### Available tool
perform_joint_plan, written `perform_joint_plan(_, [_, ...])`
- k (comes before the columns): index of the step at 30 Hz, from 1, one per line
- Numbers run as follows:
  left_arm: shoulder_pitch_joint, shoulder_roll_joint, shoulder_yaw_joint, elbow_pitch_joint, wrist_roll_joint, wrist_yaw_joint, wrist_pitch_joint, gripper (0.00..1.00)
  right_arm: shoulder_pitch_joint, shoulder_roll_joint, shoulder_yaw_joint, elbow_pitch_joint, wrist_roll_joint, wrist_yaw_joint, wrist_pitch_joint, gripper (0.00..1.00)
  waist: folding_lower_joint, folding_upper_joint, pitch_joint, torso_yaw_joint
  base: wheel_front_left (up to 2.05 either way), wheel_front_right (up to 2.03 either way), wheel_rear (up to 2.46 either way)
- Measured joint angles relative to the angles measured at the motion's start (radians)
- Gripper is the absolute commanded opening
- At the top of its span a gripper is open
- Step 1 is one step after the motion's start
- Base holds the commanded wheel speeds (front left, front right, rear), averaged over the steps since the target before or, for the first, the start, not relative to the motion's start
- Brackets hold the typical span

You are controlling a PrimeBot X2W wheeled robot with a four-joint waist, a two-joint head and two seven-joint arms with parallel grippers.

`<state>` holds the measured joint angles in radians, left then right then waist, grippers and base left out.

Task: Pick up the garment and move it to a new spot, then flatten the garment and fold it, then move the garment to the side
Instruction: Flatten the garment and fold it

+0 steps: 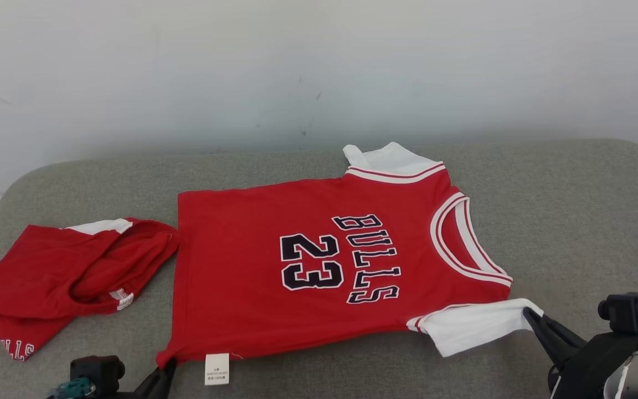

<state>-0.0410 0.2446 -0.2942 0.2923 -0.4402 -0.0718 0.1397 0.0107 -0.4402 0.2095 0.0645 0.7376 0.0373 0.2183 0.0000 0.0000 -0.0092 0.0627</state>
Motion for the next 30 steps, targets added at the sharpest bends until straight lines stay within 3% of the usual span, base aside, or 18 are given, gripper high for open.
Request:
perform_joint_plan(12, [-0.097,0.013,-0.003,0.012,-0.010,-0.023,0.049,0.00,-0.212,0.000,0.056,0.089,-0.026,0.007,0.092,0.00,0.0000,0.0000,0.033,0.006,0.00,0.00,0.00])
perform_joint_plan(30, [-0.329,0.029,-0.014,0.132,-0.027,-0.043,0.112,0.00,-0.622,0.096,0.158,0.402,-0.082,0.024,0.218,0.00,0.0002,0.0001,0.165,0.010,0.00,0.00,0.00])
